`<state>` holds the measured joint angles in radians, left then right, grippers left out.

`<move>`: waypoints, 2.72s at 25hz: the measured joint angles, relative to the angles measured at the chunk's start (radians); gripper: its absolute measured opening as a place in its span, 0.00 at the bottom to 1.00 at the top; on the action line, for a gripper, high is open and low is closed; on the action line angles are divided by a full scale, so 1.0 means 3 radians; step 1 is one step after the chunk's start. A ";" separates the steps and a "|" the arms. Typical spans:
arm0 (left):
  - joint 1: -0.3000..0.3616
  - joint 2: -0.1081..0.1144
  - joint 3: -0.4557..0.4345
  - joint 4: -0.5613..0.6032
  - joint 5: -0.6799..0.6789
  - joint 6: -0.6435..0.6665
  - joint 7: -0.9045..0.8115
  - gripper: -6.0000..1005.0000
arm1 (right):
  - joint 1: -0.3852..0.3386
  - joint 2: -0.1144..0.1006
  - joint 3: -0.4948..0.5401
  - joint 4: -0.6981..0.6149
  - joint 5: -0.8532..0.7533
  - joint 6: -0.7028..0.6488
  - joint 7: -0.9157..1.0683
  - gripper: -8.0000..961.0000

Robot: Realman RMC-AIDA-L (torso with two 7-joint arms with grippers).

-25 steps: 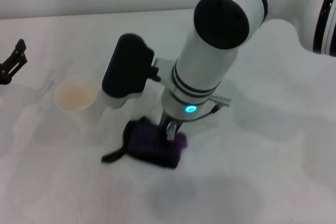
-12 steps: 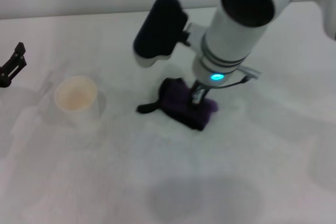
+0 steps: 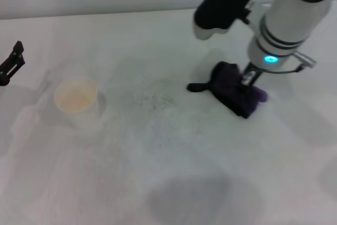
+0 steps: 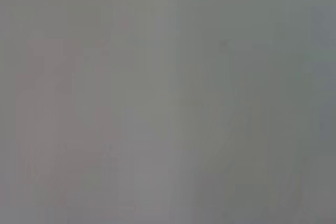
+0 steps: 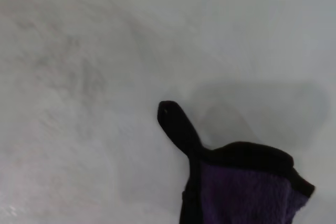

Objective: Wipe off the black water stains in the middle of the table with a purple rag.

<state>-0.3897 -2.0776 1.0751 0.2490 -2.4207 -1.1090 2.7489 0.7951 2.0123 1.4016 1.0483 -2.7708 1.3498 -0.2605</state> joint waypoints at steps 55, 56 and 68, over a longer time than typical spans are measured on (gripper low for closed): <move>-0.0156 0.0002 -0.0086 0.0018 -0.0065 0.0281 0.0098 0.88 | -0.1544 -0.0026 0.2173 0.0764 0.1075 -0.1772 -0.1709 0.70; -0.0156 0.0003 -0.0087 0.0013 -0.0089 0.0282 0.0098 0.88 | -0.1583 -0.0030 0.2239 0.0681 0.1331 -0.1869 -0.1929 0.70; -0.0123 -0.0009 -0.0086 0.0004 -0.0279 0.0251 0.0179 0.88 | -0.1665 -0.0040 0.2846 -0.0962 0.4544 -0.1849 -0.5134 0.70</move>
<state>-0.4265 -2.0804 1.0493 0.2504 -2.5045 -1.0338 2.8024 0.2957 2.0003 2.2552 0.7595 -1.4077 0.7949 -1.8007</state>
